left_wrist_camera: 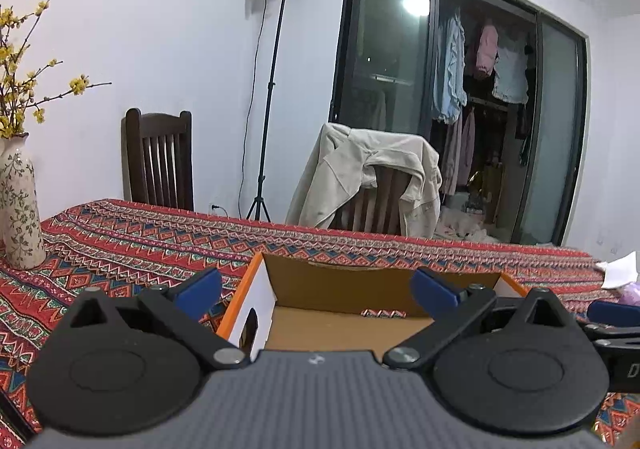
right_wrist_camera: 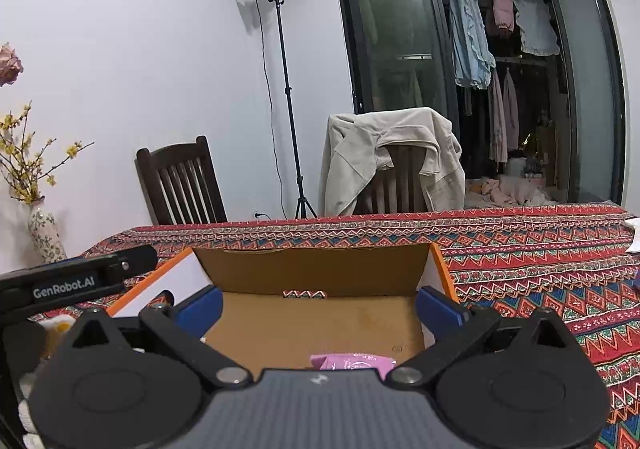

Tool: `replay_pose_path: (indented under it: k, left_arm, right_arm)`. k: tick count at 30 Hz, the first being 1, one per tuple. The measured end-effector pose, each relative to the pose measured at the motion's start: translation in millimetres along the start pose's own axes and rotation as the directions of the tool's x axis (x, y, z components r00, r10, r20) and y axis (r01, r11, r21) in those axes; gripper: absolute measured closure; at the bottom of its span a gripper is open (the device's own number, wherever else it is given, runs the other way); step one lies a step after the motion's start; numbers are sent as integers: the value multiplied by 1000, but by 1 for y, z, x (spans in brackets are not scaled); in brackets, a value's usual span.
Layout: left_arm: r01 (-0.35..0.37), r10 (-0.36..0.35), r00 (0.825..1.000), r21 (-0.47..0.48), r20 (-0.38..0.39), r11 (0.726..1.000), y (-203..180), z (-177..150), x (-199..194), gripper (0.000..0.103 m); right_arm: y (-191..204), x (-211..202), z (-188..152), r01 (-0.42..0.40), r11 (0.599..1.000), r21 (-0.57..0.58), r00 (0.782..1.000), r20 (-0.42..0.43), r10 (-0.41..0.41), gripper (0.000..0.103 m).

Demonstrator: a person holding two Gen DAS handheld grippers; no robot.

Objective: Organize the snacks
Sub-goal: 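Withdraw both tools from the box back toward the snack pile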

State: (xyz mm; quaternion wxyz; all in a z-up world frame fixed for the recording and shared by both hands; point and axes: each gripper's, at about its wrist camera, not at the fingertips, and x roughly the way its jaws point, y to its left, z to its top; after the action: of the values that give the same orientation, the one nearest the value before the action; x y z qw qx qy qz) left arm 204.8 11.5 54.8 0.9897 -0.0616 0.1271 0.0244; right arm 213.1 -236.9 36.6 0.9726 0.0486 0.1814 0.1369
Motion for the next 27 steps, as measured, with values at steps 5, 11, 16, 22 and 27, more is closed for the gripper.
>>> replay_pose_path:
  k: [5,11,16,22,27]
  left_arm:
    - [-3,3,1000,-9,21,1000,-2,4,-9,0]
    - [-18,18,999,-5,35,1000,-8,16,-24,0]
    - [-28,27,999,11,46,1000,-5,24,-41,0]
    - [-28,27,999,30,17,999,1,20,-59,0]
    - [-24,25,1000,50,-11,998,10,10,-77,0]
  right_arm:
    - [0,-9,5,7,1000,-10,999,31,-7,0]
    - [3,-24,13,30,999,-29,997,69,-28,0]
    - [6,-40,12,44,997,-62,996,75,-40,0]
    - [9,-60,2,47,996,-79,997,58,-43,0]
    - [13,-79,-12,39,995,-90,999,36,-36,0]
